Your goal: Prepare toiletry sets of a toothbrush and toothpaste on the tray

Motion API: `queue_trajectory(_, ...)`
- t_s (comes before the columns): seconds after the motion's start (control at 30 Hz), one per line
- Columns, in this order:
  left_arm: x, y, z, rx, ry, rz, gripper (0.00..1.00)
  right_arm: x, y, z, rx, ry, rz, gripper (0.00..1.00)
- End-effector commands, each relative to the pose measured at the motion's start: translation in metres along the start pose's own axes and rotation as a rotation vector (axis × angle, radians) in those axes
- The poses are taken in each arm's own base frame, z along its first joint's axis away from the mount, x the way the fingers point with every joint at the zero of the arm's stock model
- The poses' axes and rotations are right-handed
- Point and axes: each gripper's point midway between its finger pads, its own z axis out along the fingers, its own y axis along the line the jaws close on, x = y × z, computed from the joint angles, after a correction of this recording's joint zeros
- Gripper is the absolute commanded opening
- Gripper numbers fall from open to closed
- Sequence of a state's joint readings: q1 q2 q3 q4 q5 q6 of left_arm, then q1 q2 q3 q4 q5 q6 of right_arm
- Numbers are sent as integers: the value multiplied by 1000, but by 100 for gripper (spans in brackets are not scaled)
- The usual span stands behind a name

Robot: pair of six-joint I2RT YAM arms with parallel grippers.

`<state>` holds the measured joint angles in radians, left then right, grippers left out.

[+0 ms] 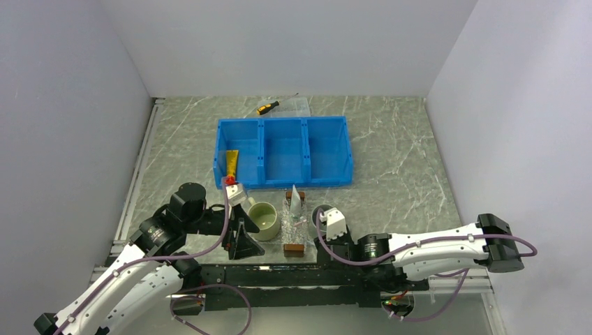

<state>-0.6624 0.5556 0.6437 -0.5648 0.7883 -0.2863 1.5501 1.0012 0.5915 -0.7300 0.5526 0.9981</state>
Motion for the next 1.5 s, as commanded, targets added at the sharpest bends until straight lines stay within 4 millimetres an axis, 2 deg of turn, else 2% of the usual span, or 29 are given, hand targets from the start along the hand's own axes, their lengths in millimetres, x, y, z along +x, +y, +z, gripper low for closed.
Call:
queue_trajectory(0.0,-9,-6,-1,21,-24,19,99,-5,5,8,-8,-54,65,58)
queue_trajectory(0.37,-8,-4,0,18,-18,11,99,11,0,25,54,-22,65,55)
queue_trajectory(0.87,-9,-4,0,17,-21,9,99,5,-13,40,169,-39,90,56)
queue_trajectory(1.47,-8,-5,0,21,-22,15,99,6,2,45,108,3,14,46)
